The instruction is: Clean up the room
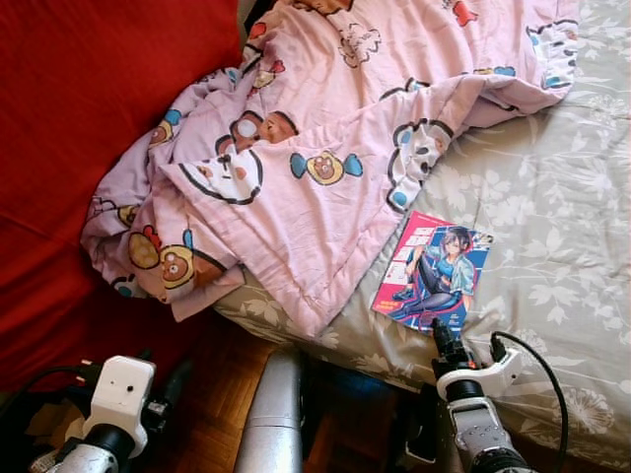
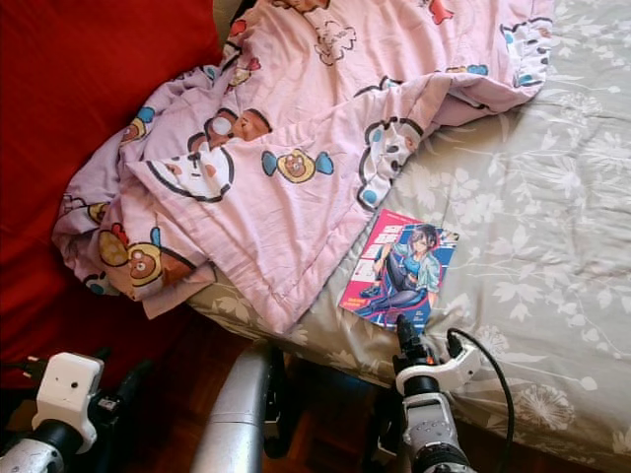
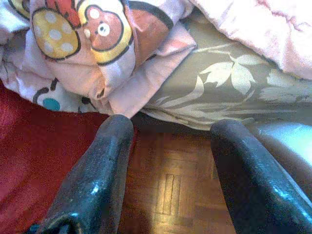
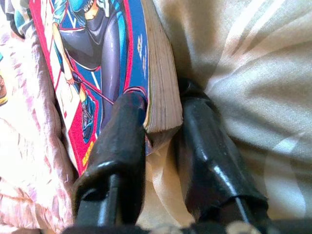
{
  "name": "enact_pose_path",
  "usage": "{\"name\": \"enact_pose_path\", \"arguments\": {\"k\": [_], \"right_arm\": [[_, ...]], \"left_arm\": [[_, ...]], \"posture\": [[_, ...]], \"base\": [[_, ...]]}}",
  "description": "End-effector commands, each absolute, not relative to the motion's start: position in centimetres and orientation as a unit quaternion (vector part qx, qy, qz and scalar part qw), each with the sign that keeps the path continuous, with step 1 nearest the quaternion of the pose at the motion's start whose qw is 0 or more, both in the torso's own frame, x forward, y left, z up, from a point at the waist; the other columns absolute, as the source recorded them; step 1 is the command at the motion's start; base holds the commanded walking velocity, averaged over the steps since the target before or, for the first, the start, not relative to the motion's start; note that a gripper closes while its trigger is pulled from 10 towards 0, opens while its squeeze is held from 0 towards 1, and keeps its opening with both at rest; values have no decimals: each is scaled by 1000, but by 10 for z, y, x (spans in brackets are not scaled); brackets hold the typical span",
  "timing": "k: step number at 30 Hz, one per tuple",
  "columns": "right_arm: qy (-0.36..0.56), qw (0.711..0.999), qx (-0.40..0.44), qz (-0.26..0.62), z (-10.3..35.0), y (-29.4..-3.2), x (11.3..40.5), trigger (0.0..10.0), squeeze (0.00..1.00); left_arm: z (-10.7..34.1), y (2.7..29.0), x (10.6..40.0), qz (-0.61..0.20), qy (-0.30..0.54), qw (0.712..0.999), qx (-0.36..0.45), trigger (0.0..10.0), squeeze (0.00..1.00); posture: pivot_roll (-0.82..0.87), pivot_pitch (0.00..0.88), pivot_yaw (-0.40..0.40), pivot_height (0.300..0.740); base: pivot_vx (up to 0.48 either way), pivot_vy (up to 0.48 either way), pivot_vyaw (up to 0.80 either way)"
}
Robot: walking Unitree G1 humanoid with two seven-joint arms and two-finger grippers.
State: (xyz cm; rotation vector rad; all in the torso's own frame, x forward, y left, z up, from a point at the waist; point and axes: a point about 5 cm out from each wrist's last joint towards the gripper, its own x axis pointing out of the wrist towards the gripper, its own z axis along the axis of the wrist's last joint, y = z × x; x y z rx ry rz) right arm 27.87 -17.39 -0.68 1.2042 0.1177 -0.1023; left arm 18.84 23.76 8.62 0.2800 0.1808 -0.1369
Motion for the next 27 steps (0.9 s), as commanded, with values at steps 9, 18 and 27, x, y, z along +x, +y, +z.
{"name": "enact_pose_path", "arguments": {"k": [9, 18, 27], "right_arm": [[61, 824, 519, -218, -39, -189, 229, 0, 0], [40, 826, 487, -281, -40, -193, 203, 0, 0], [-7, 891, 363, -273, -2, -205, 222, 0, 0]], "left_arm": [[67, 239, 194, -51, 111, 983, 135, 10000, 0], [61, 232, 214, -45, 93, 986, 127, 10000, 0], [55, 226, 225, -35, 79, 989, 119, 10000, 0]], "posture": [[233, 382, 145, 616], [185, 328, 113, 616], [160, 292, 81, 616]], "base": [[0, 0, 0], [0, 0, 0], [0, 0, 0]]}}
